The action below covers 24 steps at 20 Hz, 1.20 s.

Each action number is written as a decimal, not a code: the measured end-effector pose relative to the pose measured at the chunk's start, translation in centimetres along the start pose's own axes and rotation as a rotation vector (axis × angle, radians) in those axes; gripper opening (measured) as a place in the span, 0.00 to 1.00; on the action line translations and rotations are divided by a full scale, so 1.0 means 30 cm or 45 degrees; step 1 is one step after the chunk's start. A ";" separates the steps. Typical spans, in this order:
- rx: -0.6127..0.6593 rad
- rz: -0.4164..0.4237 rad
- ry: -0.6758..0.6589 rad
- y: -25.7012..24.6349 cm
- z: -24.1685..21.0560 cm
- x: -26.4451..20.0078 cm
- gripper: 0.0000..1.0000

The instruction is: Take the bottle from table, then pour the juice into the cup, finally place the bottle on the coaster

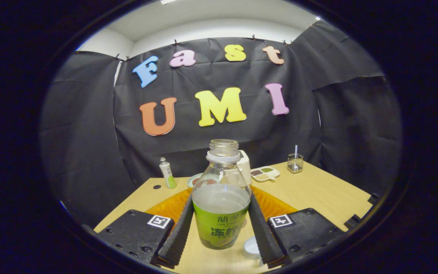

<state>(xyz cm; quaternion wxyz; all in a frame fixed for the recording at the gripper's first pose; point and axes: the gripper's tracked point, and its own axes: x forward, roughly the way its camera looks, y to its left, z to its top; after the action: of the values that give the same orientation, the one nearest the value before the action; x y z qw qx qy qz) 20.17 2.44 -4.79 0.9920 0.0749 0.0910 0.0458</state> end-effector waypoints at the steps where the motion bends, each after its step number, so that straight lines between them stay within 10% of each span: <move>1: -0.005 0.000 -0.022 -0.005 0.011 0.016 0.80; 24: -0.268 -0.131 0.060 -0.033 -0.257 0.663 0.80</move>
<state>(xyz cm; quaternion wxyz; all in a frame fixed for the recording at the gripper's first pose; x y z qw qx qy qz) 38.29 4.62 -15.90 0.9930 -0.0354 0.1129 0.0058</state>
